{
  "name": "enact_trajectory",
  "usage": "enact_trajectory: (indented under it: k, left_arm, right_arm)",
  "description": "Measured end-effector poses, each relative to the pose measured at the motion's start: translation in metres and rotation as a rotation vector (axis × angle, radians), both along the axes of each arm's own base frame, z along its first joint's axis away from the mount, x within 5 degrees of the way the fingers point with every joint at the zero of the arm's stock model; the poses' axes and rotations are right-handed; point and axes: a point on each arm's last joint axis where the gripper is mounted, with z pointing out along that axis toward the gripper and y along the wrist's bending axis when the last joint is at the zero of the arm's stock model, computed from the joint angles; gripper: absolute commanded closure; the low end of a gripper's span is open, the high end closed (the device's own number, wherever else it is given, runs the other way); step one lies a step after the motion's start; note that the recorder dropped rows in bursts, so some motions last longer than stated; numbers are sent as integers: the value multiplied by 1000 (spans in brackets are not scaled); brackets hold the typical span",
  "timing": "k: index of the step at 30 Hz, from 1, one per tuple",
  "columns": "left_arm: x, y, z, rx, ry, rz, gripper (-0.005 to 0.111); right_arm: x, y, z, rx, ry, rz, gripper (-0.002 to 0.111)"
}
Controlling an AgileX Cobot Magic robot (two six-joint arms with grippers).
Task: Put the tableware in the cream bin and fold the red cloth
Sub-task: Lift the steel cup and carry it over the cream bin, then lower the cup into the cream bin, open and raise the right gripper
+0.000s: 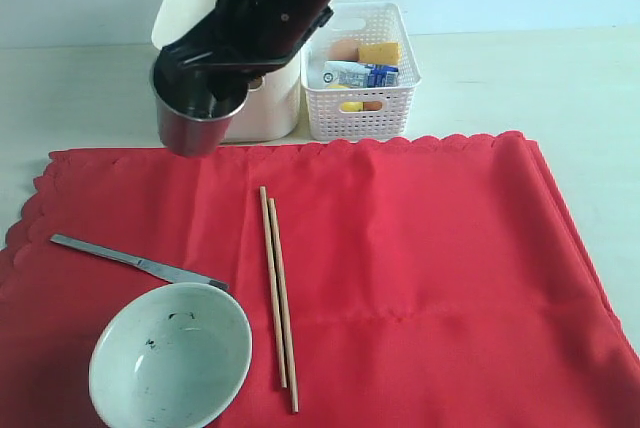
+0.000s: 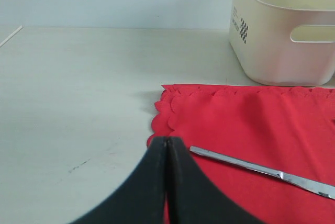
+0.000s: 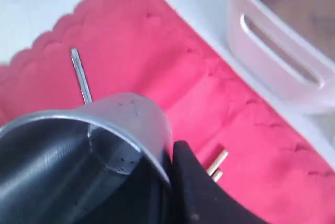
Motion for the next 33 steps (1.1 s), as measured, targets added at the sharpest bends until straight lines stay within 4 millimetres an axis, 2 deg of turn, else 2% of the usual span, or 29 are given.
enact_trajectory:
  k: [6, 9, 15, 18, 22, 26, 30, 33]
  left_arm:
    - [0, 0, 0, 0, 0, 0, 107]
    - [0, 0, 0, 0, 0, 0, 107]
    - [0, 0, 0, 0, 0, 0, 107]
    - [0, 0, 0, 0, 0, 0, 107]
    - [0, 0, 0, 0, 0, 0, 107]
    - [0, 0, 0, 0, 0, 0, 107]
    - [0, 0, 0, 0, 0, 0, 107]
    - [0, 0, 0, 0, 0, 0, 107]
  right_arm:
    - [8, 3, 33, 66, -88, -47, 108]
    - [19, 3, 55, 103, -200, -112, 108]
    - [29, 1, 69, 124, -335, -175, 108]
    - [40, -2, 64, 126, -364, -211, 108]
    - [61, -8, 38, 125, -305, -300, 108]
    - [77, -16, 24, 151, -293, -370, 108]
    - [88, -19, 9, 152, -280, -404, 108]
    - [96, -18, -10, 144, -264, -417, 108]
